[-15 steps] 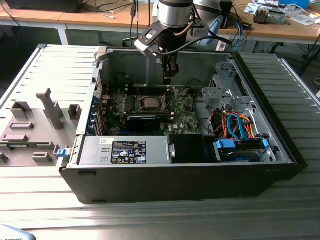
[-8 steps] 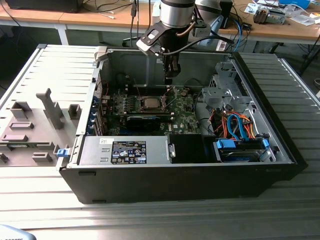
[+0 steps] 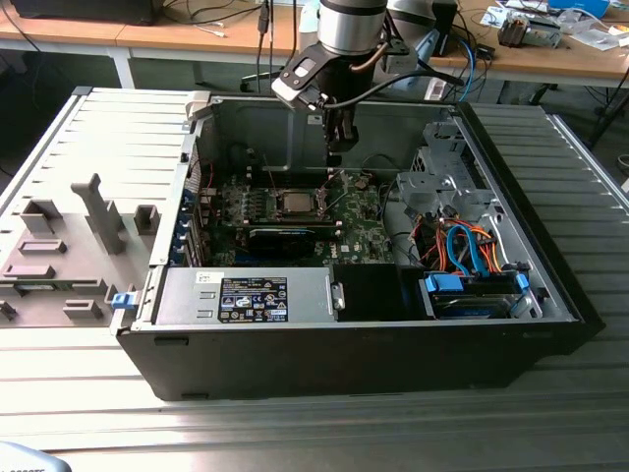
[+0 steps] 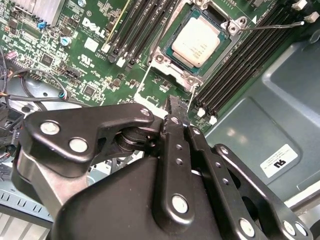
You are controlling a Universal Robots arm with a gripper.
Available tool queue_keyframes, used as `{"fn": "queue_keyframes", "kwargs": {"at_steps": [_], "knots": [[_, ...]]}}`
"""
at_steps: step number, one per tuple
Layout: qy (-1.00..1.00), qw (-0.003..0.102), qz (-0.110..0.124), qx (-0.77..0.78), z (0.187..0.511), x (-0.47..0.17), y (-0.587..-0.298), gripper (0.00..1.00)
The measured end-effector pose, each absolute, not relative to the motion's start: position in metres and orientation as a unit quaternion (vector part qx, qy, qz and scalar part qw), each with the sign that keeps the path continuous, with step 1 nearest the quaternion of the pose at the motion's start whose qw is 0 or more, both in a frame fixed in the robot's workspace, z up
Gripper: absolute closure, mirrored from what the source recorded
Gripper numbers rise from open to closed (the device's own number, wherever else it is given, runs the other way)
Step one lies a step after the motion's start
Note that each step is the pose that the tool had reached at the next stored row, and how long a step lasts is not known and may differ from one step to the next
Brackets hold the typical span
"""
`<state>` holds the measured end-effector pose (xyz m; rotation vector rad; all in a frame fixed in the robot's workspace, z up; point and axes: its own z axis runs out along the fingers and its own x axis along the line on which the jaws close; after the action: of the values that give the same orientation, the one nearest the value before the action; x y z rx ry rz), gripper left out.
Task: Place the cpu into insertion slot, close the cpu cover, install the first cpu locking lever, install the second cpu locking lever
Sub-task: 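Close the cpu cover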
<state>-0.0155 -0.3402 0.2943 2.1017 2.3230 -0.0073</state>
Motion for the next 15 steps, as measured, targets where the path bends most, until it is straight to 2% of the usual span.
{"fn": "queue_keyframes", "kwargs": {"at_steps": [15], "knots": [[0.742,0.004,-0.002,0.671,0.2937,-0.0084,-0.3402,0.89]]}}
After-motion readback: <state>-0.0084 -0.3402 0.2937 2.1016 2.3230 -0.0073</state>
